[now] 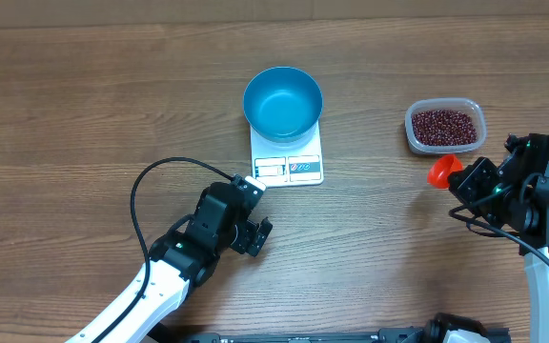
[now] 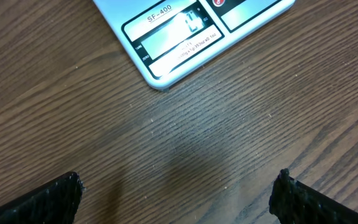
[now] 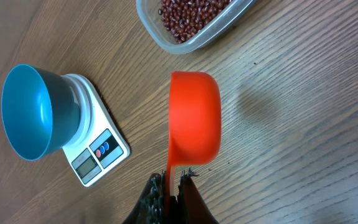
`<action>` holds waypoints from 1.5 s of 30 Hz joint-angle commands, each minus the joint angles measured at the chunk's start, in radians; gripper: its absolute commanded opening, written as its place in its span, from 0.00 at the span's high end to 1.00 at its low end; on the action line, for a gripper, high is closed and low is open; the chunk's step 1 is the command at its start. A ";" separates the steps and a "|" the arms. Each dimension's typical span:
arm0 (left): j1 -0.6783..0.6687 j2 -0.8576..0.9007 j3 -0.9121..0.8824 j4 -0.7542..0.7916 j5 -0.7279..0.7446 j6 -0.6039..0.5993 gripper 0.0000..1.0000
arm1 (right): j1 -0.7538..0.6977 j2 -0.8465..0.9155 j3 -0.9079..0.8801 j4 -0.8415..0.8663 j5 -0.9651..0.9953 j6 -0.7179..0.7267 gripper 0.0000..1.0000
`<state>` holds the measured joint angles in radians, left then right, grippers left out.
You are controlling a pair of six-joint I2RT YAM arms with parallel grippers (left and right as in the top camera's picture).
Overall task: Scoop item into bowl and weigh 150g on scale
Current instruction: 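Withdraw the left gripper from the scale toward the front, then move the right gripper with the red scoop over the bean tub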
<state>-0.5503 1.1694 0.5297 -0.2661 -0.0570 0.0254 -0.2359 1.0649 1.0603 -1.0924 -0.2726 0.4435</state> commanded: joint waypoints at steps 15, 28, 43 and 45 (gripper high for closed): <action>-0.005 0.009 -0.006 0.156 -0.002 -0.013 0.00 | -0.005 -0.008 0.026 0.005 0.011 -0.008 0.96; -0.005 0.009 -0.006 0.221 -0.002 -0.014 0.00 | -0.005 -0.008 0.026 0.005 0.011 -0.008 0.96; -0.005 0.009 -0.006 0.214 -0.002 -0.014 0.00 | -0.005 -0.008 0.026 0.002 0.011 -0.011 0.96; -0.005 0.009 -0.006 0.214 -0.002 -0.014 0.00 | -0.005 -0.008 0.026 0.003 0.011 -0.030 0.96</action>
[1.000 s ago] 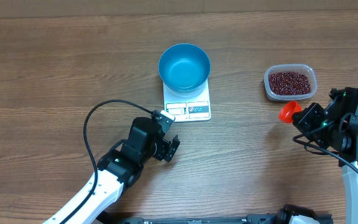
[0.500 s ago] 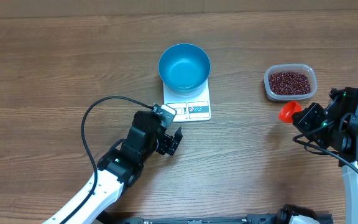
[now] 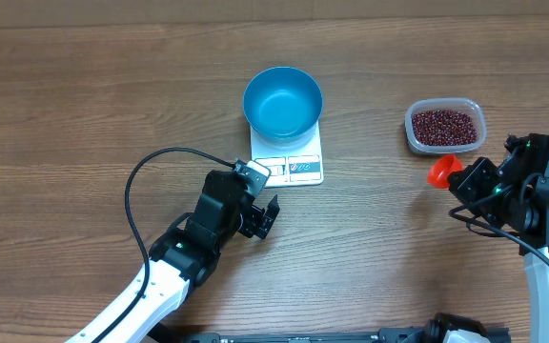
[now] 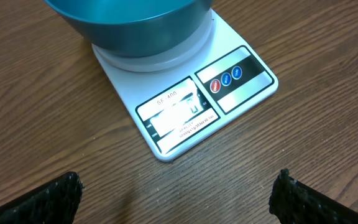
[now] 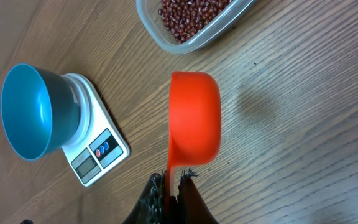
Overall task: Scoop item into bowl and weigh 150g on scale
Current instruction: 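Move the right gripper with the red scoop over the bean tub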
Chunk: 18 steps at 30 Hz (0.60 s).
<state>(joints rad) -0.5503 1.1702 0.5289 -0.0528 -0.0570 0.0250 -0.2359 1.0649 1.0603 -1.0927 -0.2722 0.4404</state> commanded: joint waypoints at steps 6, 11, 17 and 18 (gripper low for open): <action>-0.005 0.008 -0.006 0.001 -0.002 -0.013 0.00 | -0.005 0.012 0.064 -0.019 0.010 -0.053 0.96; -0.005 0.008 -0.006 0.001 -0.002 -0.013 0.01 | -0.005 0.196 0.298 -0.182 0.014 -0.140 0.96; -0.005 0.008 -0.006 0.001 -0.002 -0.013 0.00 | -0.005 0.429 0.628 -0.341 0.063 -0.192 0.96; -0.005 0.008 -0.006 0.001 -0.002 -0.013 0.00 | -0.005 0.468 0.681 -0.354 0.063 -0.211 0.96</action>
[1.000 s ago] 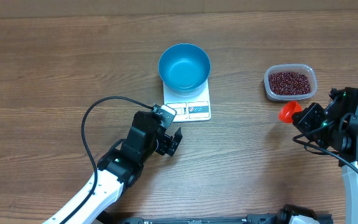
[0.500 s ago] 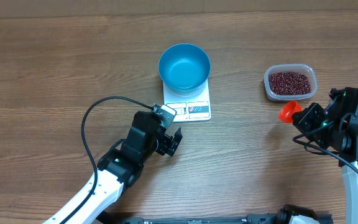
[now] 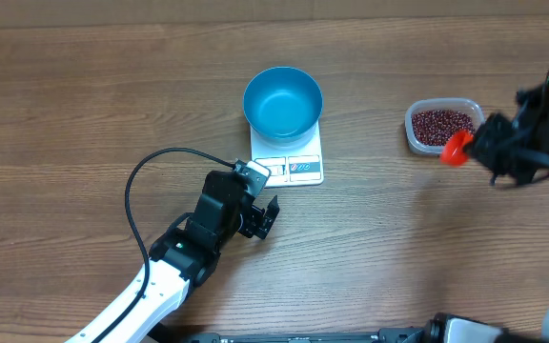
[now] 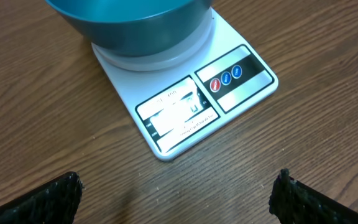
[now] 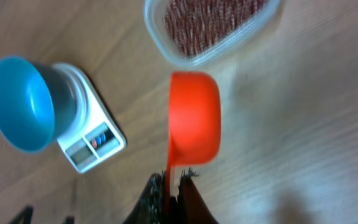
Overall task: Scoop item into bowl and weigh 150g on scale
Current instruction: 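Move the right gripper with the red scoop over the bean tub, then dip the red scoop into the beans and scoop with the right gripper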
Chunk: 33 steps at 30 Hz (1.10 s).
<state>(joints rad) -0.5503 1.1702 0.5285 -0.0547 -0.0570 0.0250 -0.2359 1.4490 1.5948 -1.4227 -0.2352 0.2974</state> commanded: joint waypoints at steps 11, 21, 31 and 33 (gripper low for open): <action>-0.005 0.008 -0.005 0.003 -0.002 -0.013 0.01 | -0.005 0.333 0.259 0.081 0.189 -0.219 0.96; -0.005 0.008 -0.005 0.003 -0.002 -0.013 0.00 | -0.005 0.450 0.257 0.138 0.235 -0.381 0.96; -0.005 0.008 -0.005 0.003 -0.002 -0.013 0.00 | -0.005 0.529 0.257 0.170 0.235 -0.386 0.96; -0.005 0.008 -0.005 0.003 -0.002 -0.013 0.00 | -0.005 0.546 0.257 0.173 0.235 -0.385 0.96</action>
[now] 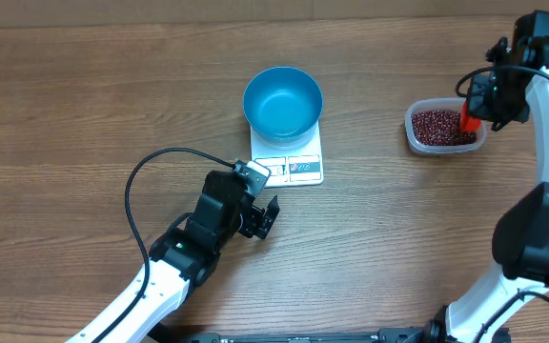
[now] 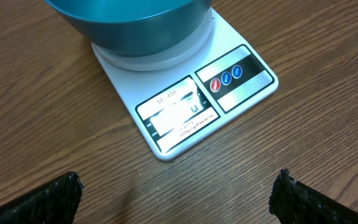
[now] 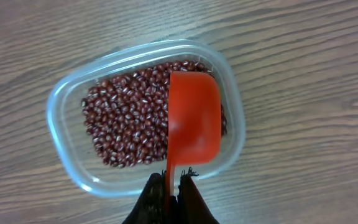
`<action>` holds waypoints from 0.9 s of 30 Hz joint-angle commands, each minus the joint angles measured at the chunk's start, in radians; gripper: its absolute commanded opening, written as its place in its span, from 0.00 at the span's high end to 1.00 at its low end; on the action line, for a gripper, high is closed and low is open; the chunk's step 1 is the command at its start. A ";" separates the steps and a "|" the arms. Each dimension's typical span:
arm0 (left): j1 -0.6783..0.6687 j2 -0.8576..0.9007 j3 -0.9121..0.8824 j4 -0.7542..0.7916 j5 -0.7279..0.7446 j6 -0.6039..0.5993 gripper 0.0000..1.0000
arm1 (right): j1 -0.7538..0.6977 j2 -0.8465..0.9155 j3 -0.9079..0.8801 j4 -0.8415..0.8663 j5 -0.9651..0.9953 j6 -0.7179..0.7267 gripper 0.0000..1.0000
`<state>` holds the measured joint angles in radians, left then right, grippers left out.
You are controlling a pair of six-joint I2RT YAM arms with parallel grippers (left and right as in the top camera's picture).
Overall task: Scoop item into bowl and weigh 150g on scale
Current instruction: 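Dip the red scoop into the beans and scoop with the right gripper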
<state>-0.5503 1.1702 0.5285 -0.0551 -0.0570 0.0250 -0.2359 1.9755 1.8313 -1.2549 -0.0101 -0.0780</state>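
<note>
An empty blue bowl (image 1: 283, 101) stands on the white digital scale (image 1: 288, 168) at the table's middle. At the right sits a clear tub of red beans (image 1: 443, 127). My right gripper (image 3: 173, 180) is shut on the handle of an orange scoop (image 3: 194, 117), whose cup hangs over the beans (image 3: 129, 127) in the tub (image 3: 61, 143); the same scoop (image 1: 468, 120) shows at the tub's right edge from overhead. My left gripper (image 2: 179, 199) is open and empty, low over the wood just in front of the scale (image 2: 185, 112) and bowl (image 2: 129, 25).
The left arm's black cable (image 1: 146, 181) loops over the table to the left of the scale. Bare wooden table (image 1: 84, 95) spreads left and in front. The right arm (image 1: 546, 124) reaches along the right edge.
My right gripper, with the orange scoop, has moved from just in front of the bean tub to over it, and the scoop's cup now sits above the beans. The left arm has not moved.
My left gripper sat open in front of the scale, then closer with the bowl in view, and stayed there. My right gripper held the scoop in front of the tub, then beside it, and now over the beans.
</note>
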 commanded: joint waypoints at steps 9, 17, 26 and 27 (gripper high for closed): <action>-0.005 0.008 -0.005 0.003 -0.002 -0.013 0.01 | -0.003 0.085 -0.016 0.005 -0.024 -0.016 0.96; -0.005 0.008 -0.005 0.003 -0.002 -0.013 0.00 | -0.009 0.126 -0.052 0.002 -0.226 -0.056 0.96; -0.005 0.008 -0.005 0.003 -0.002 -0.013 0.00 | -0.018 0.129 -0.052 -0.007 -0.307 -0.054 0.96; -0.005 0.008 -0.005 0.003 -0.002 -0.013 0.00 | -0.022 0.129 -0.052 -0.008 -0.315 -0.053 0.96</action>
<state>-0.5503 1.1702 0.5285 -0.0551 -0.0570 0.0250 -0.2550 2.0819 1.7958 -1.2533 -0.2543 -0.1276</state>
